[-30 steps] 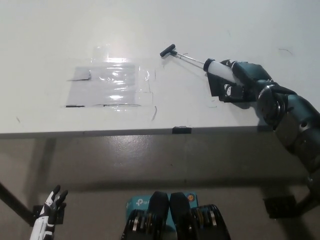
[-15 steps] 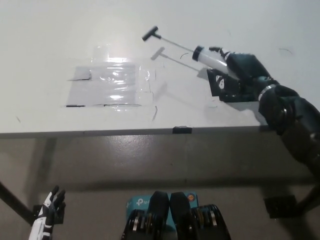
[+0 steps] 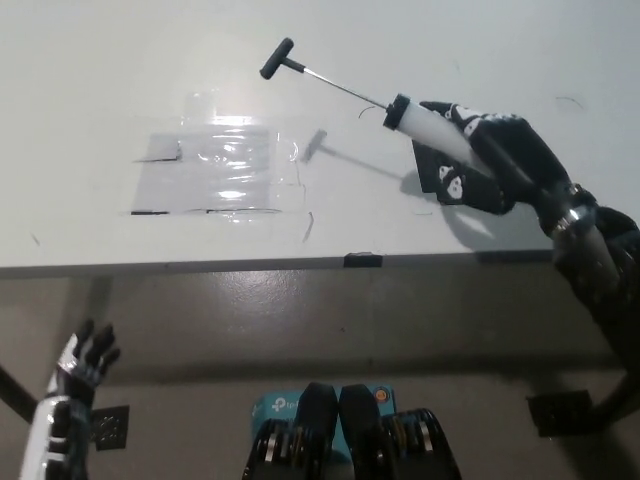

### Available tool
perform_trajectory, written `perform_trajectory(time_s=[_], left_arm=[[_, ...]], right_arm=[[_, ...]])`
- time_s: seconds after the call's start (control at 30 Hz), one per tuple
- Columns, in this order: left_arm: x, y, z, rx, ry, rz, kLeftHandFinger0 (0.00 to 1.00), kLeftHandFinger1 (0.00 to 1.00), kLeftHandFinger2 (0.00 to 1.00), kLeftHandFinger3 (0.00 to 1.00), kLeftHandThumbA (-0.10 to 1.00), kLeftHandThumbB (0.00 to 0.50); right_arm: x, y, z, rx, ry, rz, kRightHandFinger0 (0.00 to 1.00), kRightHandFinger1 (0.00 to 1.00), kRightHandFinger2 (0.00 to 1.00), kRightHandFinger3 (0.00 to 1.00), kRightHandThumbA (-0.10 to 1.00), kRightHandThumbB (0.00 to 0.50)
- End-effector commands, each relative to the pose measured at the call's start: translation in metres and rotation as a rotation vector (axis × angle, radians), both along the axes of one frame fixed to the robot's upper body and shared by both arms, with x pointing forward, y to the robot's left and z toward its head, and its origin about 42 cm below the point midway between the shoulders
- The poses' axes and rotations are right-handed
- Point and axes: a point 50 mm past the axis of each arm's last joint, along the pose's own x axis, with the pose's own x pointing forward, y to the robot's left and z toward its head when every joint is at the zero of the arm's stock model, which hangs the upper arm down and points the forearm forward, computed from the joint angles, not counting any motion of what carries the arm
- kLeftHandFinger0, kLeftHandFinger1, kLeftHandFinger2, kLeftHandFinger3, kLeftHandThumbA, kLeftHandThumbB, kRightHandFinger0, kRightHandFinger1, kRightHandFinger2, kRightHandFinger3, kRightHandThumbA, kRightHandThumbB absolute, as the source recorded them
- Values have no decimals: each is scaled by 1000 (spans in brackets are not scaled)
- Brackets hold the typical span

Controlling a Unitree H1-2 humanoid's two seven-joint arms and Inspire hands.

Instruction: The robot uses right hand to pick up a small white air pumper and uses its left hand to compress it, and then puts it on the desk

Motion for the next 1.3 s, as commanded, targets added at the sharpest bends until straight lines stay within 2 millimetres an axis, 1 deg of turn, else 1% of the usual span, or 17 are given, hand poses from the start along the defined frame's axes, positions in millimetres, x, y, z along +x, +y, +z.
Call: perform_trajectory(time_s=[0.0, 0.07, 0.1, 0.13, 0.17, 0.27, 0.37, 0.43, 0.47, 0.53, 0.6, 0.63, 0.83, 0.9, 1.07, 1.17, 1.27], left_arm=[[0, 6, 46, -44, -132, -42, 1000, 1000, 1000, 1000, 1000, 284], [8, 7, 65, -38, -183, -47, 1000, 1000, 1000, 1000, 1000, 308], [12, 6, 68, -36, -190, -47, 1000, 1000, 1000, 1000, 1000, 310], [18, 8, 70, -24, -197, -42, 1000, 1000, 1000, 1000, 1000, 313], [22, 8, 73, -26, -195, -39, 1000, 1000, 1000, 1000, 1000, 303], [40, 7, 78, -34, -188, -35, 1000, 1000, 1000, 1000, 1000, 318], [57, 8, 81, -38, -187, -33, 1000, 1000, 1000, 1000, 1000, 276], [69, 7, 80, -17, -181, -29, 1000, 1000, 1000, 1000, 1000, 238], [76, 5, 78, -14, -171, -34, 1000, 1000, 1000, 1000, 1000, 236], [87, 1, 79, -16, -161, -46, 1000, 1000, 1000, 1000, 1000, 233], [95, -3, 80, -12, -138, -59, 1000, 1000, 1000, 1000, 1000, 240], [101, -6, 80, 5, -130, -59, 1000, 1000, 1000, 1000, 1000, 246], [120, -24, 84, 14, -118, -105, 1000, 1000, 1000, 1000, 1000, 261], [122, -29, 86, 24, -115, -114, 1000, 1000, 1000, 1000, 1000, 260], [127, -50, 89, 58, -122, -142, 1000, 1000, 1000, 1000, 1000, 276], [128, -57, 90, 63, -122, -174, 1000, 1000, 1000, 1000, 1000, 267], [130, -67, 94, 78, -116, -204, 1000, 1000, 1000, 1000, 1000, 289]], right_arm=[[-17, -11, 41, 2, -44, 28, 33, 365, 717, 865, -100, 104], [-37, -7, 42, -11, -64, 76, 21, 359, 728, 839, -100, 124], [-42, -8, 42, -9, -60, 79, 23, 363, 733, 838, -100, 124], [-50, -7, 42, -5, -48, 87, 44, 405, 784, 860, -100, 126], [-56, -5, 42, -2, -48, 101, 46, 415, 790, 849, -100, 129], [-78, -4, 37, 23, -43, 155, 35, 412, 773, 824, -100, 140], [-96, -2, 34, 6, -22, 164, 44, 417, 747, 748, -100, 143], [-104, -2, 32, -7, -13, 172, 49, 425, 752, 749, -100, 153], [-109, -1, 30, -13, -8, 182, 58, 448, 773, 766, -100, 149], [-112, -2, 33, -26, -12, 190, 67, 464, 786, 775, -100, 134], [-116, -1, 33, -34, -14, 199, 51, 435, 727, 689, -100, 135], [-121, 0, 33, -42, -13, 204, 42, 425, 716, 682, -100, 139], [-128, -1, 30, -52, -10, 221, 34, 424, 730, 695, -100, 141], [-130, -1, 30, -60, -2, 220, 63, 465, 780, 713, -100, 136], [-133, 1, 27, -62, 18, 216, 69, 470, 777, 710, -100, 143], [-133, 1, 26, -57, 13, 224, 60, 449, 750, 686, -100, 157], [-132, 4, 27, -63, 16, 224, 38, 415, 702, 633, -100, 156]])
